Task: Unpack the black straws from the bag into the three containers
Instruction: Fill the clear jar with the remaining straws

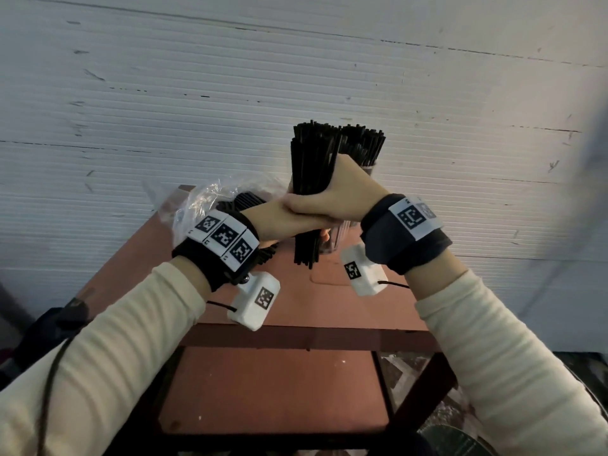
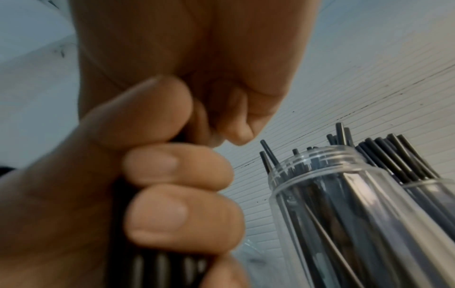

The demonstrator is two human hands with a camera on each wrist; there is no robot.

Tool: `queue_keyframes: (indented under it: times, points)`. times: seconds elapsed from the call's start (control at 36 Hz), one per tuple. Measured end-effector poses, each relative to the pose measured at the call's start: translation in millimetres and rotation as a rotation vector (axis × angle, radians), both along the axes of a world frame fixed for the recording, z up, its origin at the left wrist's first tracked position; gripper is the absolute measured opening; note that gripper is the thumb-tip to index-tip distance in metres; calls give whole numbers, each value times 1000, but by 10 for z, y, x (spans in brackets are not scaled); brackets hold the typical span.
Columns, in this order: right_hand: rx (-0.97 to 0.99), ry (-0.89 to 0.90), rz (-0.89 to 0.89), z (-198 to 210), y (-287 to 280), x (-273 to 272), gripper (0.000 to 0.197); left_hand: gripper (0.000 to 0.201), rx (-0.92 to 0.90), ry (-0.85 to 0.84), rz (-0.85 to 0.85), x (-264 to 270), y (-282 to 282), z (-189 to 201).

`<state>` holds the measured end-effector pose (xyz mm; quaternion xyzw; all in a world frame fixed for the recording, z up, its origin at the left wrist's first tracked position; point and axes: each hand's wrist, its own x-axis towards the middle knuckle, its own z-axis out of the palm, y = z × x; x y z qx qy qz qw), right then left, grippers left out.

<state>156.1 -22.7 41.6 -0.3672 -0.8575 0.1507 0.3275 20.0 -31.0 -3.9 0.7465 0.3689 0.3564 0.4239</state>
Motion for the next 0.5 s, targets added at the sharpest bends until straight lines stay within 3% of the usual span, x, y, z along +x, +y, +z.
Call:
queue_keyframes:
  times: [0.14,0.22,0.28,0.33,0.42,0.5]
  points:
    - [82,163,-51,146,-2,26,31,21,90,-214,55,149,4,105]
    - [102,261,-77,314,40,100,29,74,153,-343,214,230,127,99]
    - [137,317,-100,446,54,148,29,98,220,-295,382,251,235,70]
    - [172,376,-129,568,79,192,31,112,230,-255,432,262,353,52]
    - [218,424,-165,720,99,235,34,124,125,-218,376,281,536,46]
    - [253,476,-181,828,130,264,35,122,84,-127,302,289,666,20]
